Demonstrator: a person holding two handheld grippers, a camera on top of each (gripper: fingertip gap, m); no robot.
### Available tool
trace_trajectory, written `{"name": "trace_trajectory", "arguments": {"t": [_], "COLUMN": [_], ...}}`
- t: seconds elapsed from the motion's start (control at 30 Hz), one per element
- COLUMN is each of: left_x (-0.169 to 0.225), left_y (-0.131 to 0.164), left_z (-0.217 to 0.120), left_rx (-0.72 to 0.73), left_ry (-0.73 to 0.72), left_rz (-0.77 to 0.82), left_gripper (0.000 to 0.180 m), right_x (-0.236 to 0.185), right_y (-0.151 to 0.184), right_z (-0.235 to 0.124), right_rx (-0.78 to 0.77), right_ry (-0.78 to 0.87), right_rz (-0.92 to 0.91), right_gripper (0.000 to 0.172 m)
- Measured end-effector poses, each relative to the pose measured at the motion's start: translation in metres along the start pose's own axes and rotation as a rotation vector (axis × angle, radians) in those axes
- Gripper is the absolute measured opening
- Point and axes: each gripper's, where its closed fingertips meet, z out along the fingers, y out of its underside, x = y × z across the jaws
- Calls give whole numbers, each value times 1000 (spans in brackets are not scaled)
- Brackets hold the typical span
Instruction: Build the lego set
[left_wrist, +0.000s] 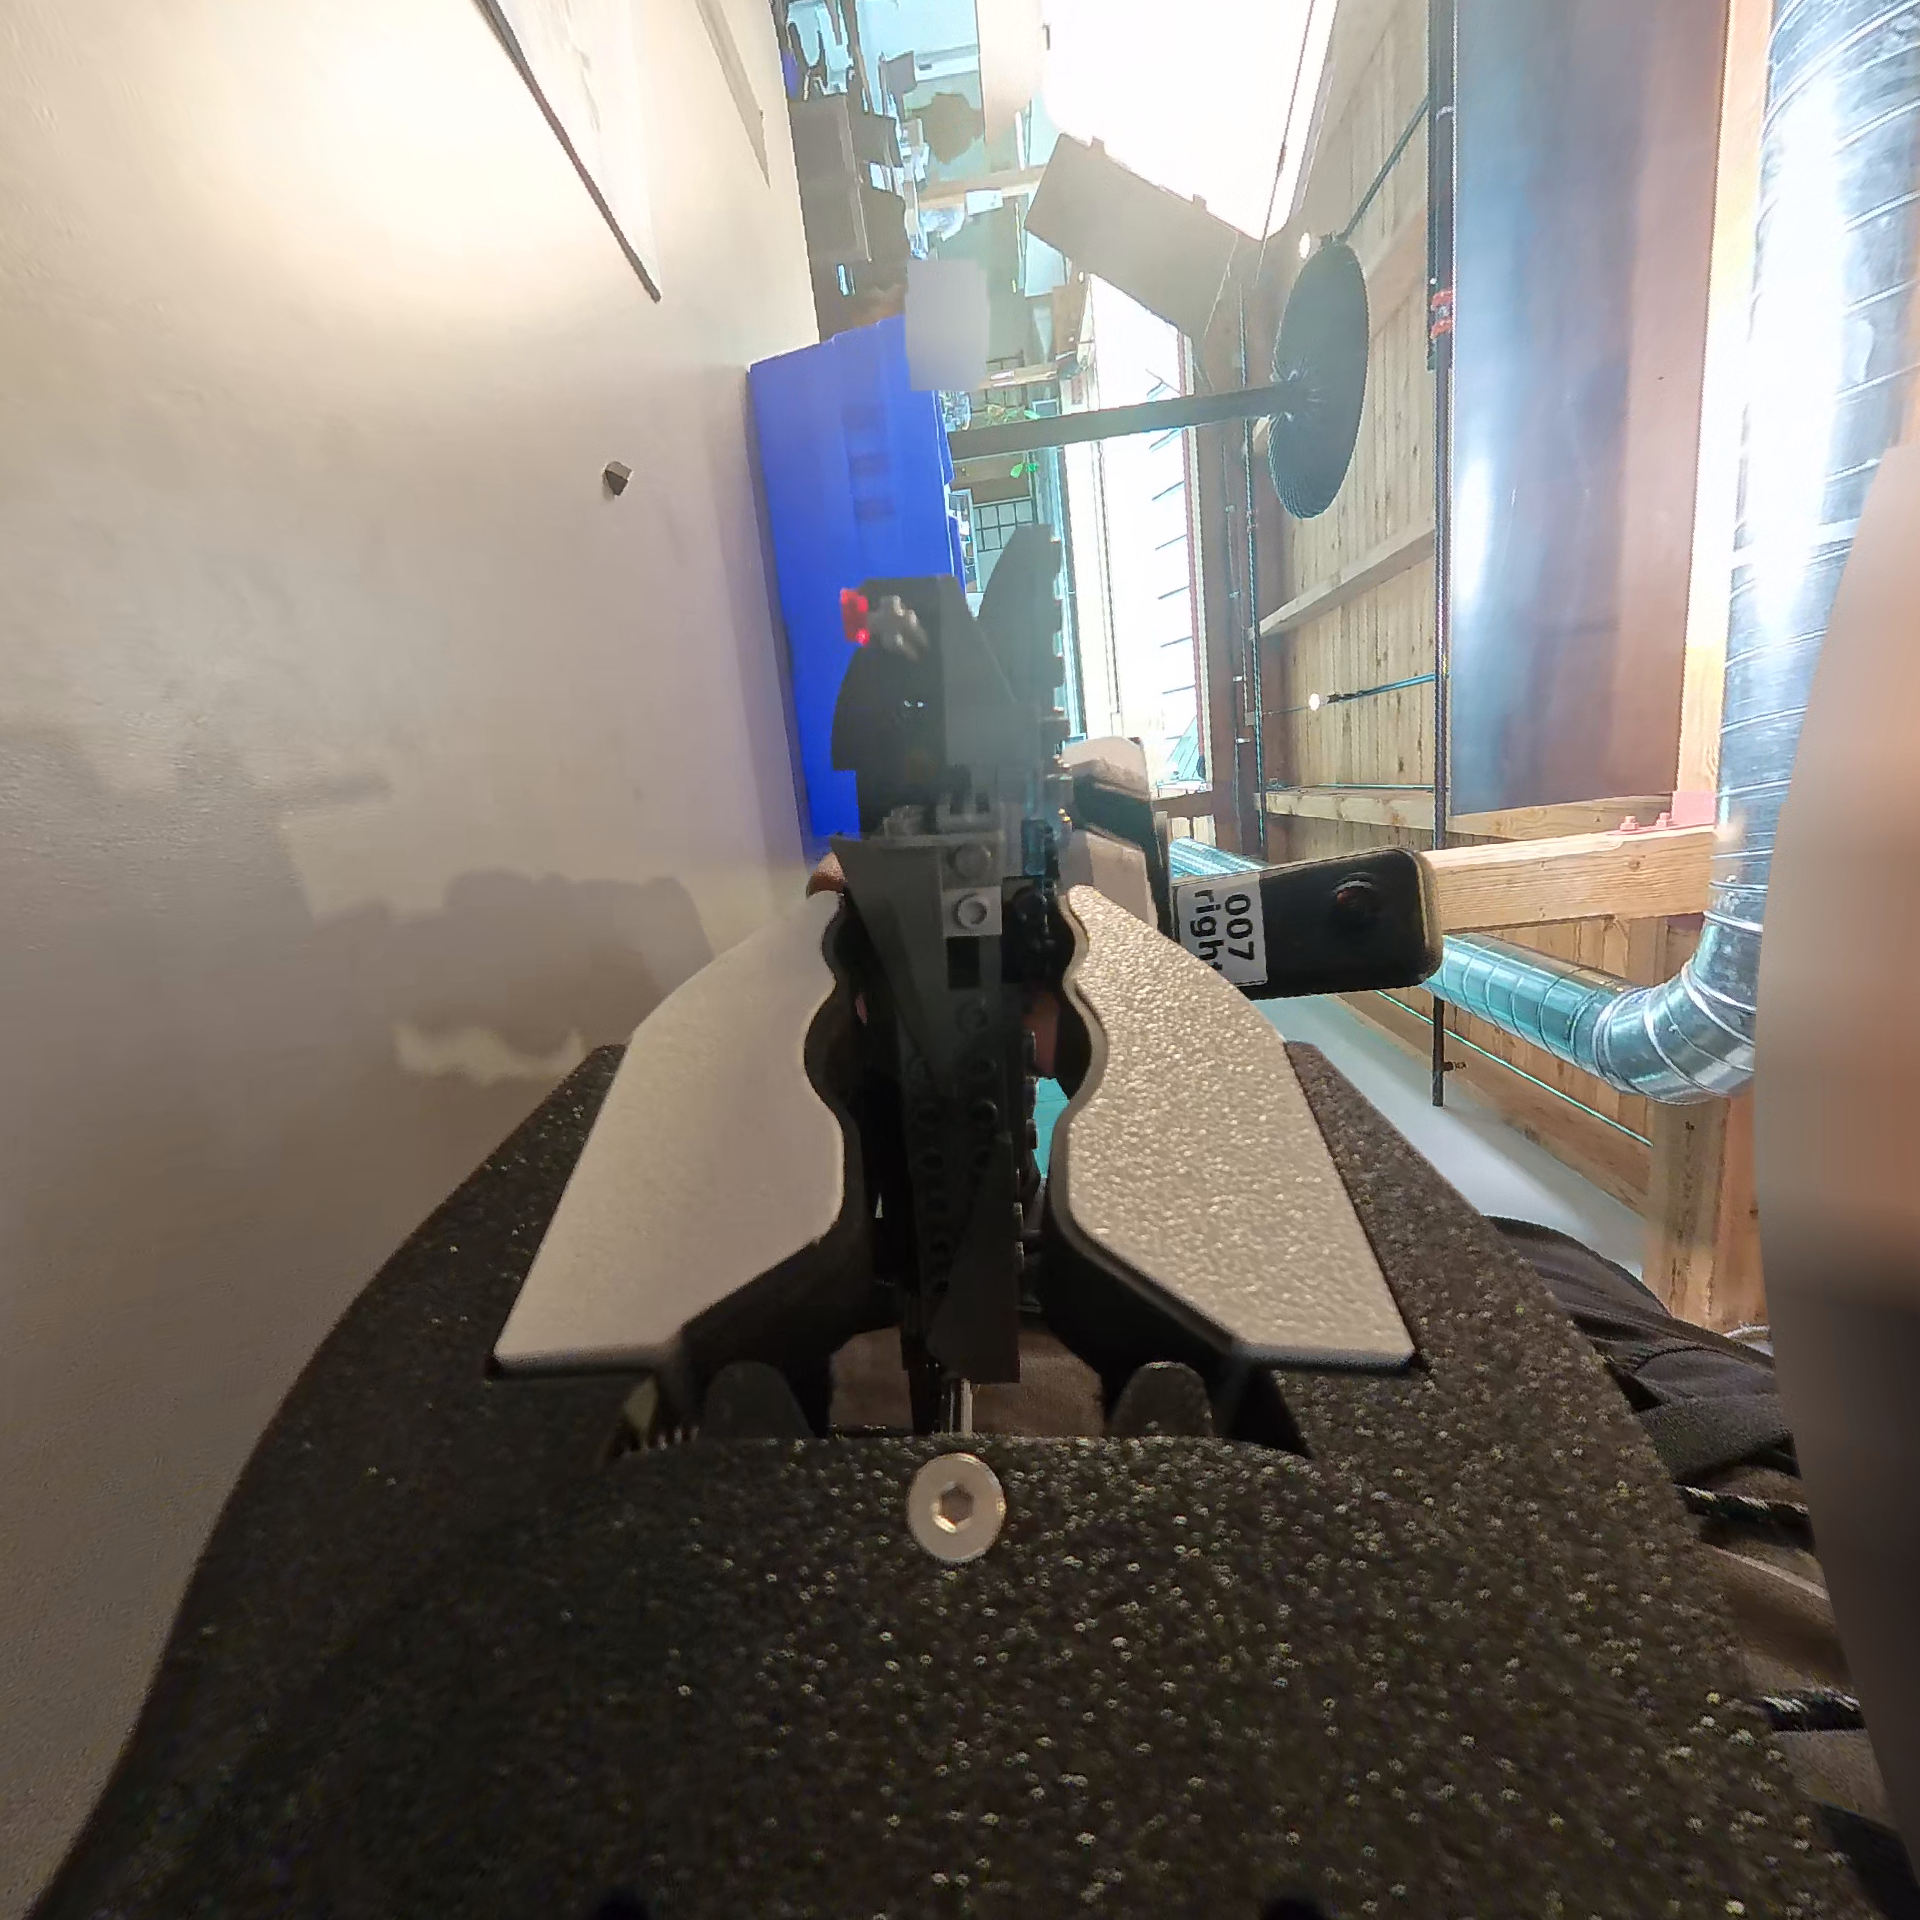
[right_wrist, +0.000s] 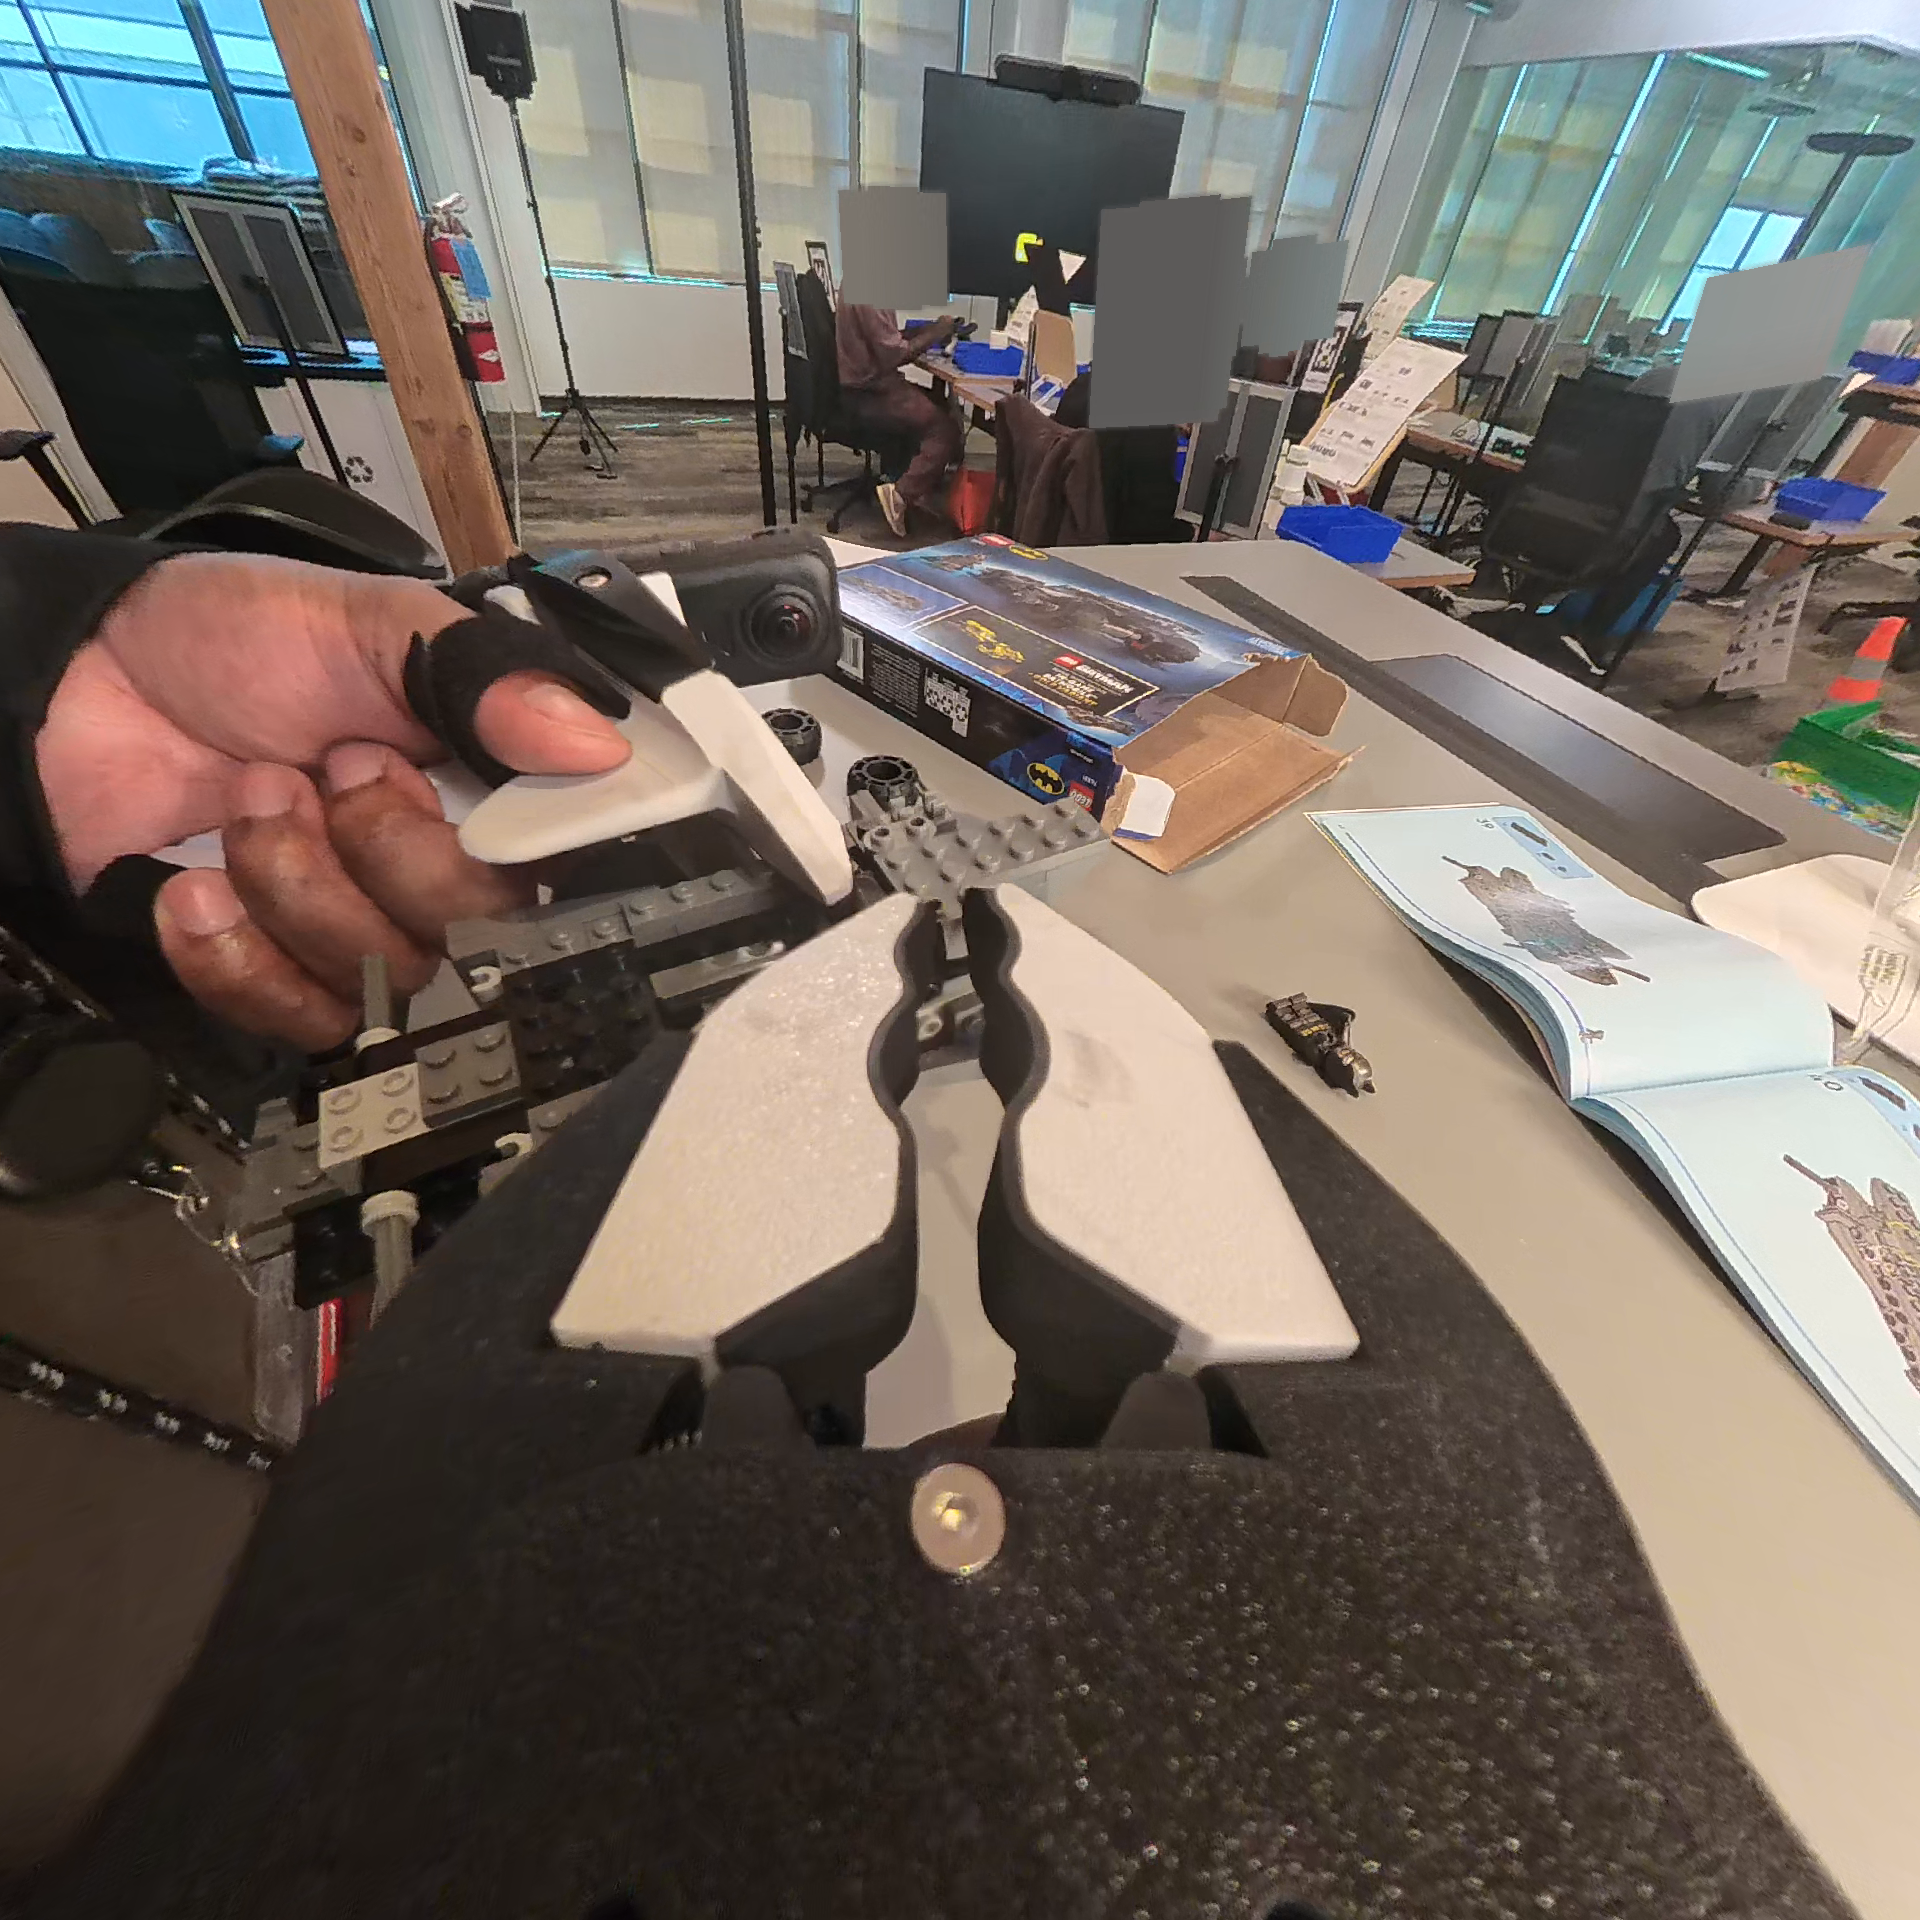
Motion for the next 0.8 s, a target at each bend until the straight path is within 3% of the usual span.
{"name": "trace_trajectory", "arguments": {"t": [0.8], "left_x": [2], "left_y": [-4], "left_z": [6], "left_rx": [8], "left_ry": [-18], "left_rz": [26], "left_gripper": [35], "right_x": [7], "right_y": [3], "right_z": [-5], "right_rx": [-9], "right_ry": [14], "right_rz": [-39], "right_gripper": [4]}}
